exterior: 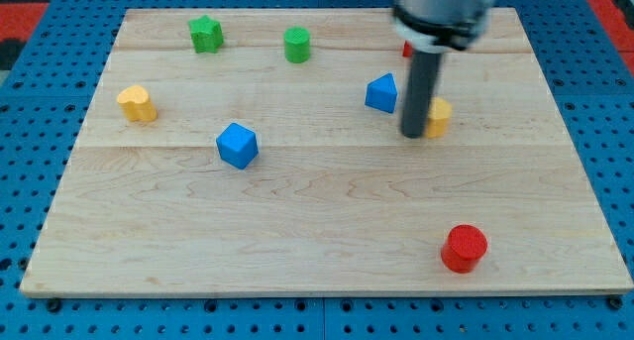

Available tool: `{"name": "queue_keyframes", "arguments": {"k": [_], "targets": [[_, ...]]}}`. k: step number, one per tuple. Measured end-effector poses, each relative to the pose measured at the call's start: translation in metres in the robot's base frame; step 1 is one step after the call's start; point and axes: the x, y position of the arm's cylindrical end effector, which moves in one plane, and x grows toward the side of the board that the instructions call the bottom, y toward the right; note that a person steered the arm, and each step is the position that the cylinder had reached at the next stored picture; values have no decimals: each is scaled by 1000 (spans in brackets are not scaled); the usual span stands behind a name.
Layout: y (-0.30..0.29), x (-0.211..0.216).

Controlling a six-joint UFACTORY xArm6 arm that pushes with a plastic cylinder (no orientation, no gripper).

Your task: Push red circle towards blue cube

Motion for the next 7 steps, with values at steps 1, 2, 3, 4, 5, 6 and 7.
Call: {"name": "queue_keyframes", "arguments": {"k": [1, 2, 3, 4, 5, 6, 7], "targets": [[37, 4], [27, 9], [27, 12], [34, 20], [58, 48], [73, 68], [90, 69]]}}
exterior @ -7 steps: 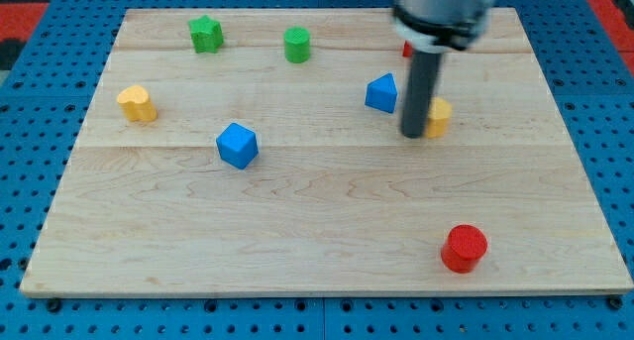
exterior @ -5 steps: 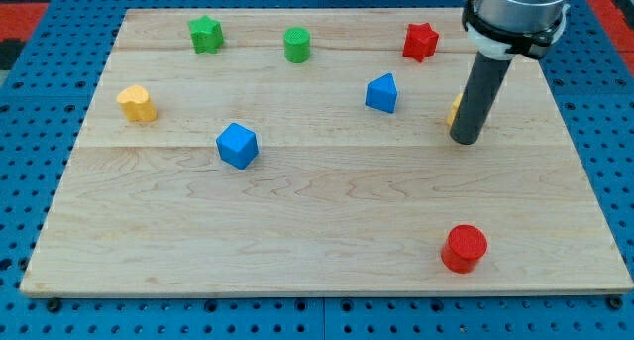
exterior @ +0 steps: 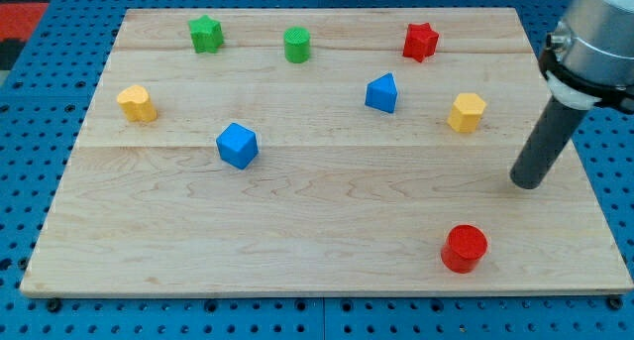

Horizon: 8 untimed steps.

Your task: Push red circle towards blue cube

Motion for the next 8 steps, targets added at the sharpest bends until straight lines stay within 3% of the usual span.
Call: {"name": "queue_keyframes", "arguments": {"k": [2, 3, 8], "targets": [[15, 67], [3, 79], [-19, 83]]}}
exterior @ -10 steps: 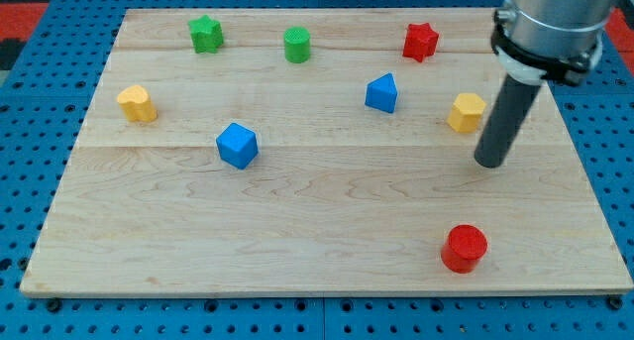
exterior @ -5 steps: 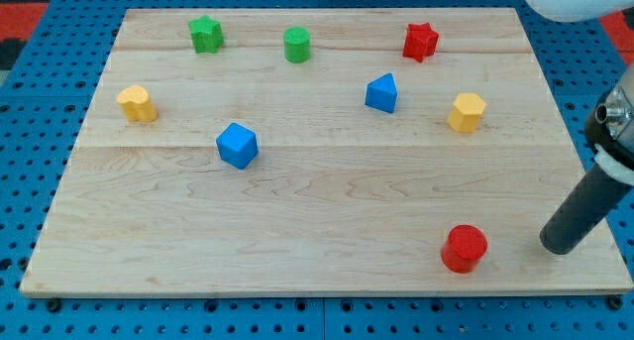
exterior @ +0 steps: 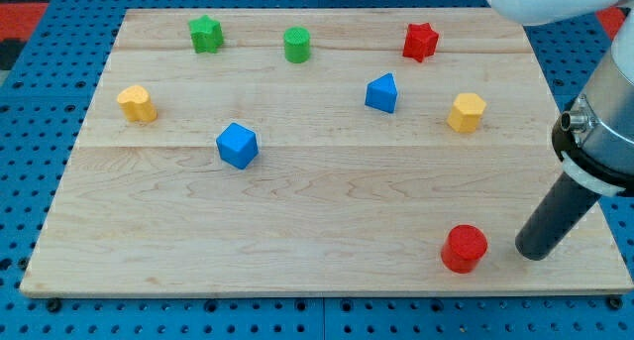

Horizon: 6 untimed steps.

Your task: Push red circle towards blue cube

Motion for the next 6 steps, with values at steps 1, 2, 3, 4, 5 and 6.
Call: {"name": "queue_keyframes", "arguments": {"k": [1, 2, 3, 4, 5, 6], "targets": [[-13, 11], [-49, 10], [-157, -8], [-205, -27], [-164, -33], [-145, -53]]}}
